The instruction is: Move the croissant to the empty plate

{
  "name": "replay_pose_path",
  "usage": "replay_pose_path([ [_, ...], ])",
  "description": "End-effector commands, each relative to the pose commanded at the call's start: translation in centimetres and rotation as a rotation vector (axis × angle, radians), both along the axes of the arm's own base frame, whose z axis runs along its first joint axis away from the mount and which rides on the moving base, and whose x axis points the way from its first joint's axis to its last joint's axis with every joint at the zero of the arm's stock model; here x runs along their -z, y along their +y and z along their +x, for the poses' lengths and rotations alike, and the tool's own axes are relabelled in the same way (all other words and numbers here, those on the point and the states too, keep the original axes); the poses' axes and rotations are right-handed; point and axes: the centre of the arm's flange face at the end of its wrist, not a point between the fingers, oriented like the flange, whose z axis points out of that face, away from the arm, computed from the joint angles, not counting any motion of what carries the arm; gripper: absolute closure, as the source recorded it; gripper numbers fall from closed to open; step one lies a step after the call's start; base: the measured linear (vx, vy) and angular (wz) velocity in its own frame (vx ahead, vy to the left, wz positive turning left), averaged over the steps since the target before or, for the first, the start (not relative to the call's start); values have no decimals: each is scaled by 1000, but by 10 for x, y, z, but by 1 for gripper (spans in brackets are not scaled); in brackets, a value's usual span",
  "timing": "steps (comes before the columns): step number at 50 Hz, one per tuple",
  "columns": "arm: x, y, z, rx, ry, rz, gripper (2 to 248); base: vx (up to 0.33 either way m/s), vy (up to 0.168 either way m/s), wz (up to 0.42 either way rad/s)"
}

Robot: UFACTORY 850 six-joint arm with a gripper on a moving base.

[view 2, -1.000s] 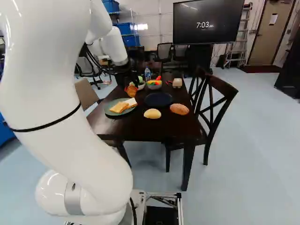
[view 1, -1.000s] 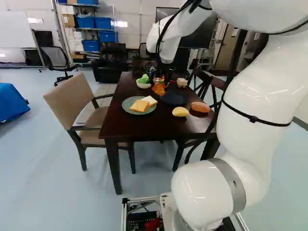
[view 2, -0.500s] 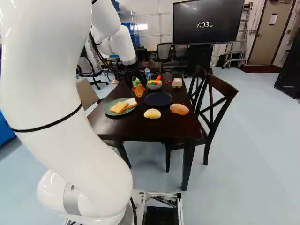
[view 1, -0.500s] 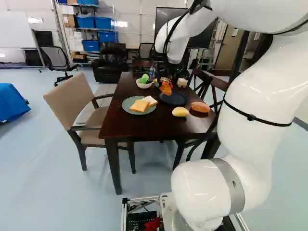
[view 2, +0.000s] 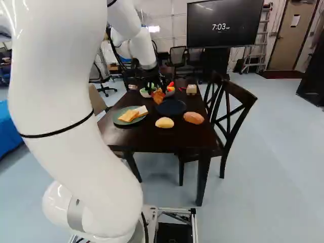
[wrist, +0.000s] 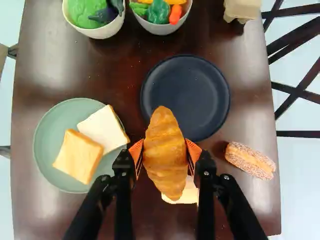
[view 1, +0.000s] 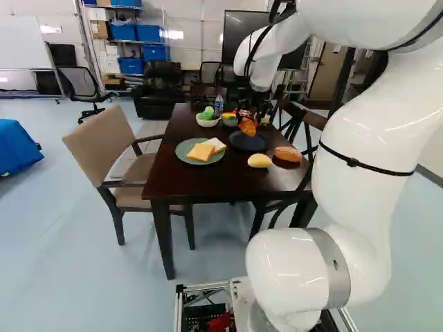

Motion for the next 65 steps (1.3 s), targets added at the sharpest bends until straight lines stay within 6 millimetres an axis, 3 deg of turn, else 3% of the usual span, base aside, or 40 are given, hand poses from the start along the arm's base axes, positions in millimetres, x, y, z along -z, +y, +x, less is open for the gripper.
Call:
replay_pose_path([
  [11, 2, -18, 13, 31, -3, 0, 120, 0, 0, 0],
  [26, 18, -36, 47, 52, -25, -2, 120, 0, 0, 0],
  [52, 54, -43, 100, 49, -33, -2, 120, 0, 0, 0],
  [65, 72, -43, 113, 47, -13, 0, 120, 0, 0, 0],
])
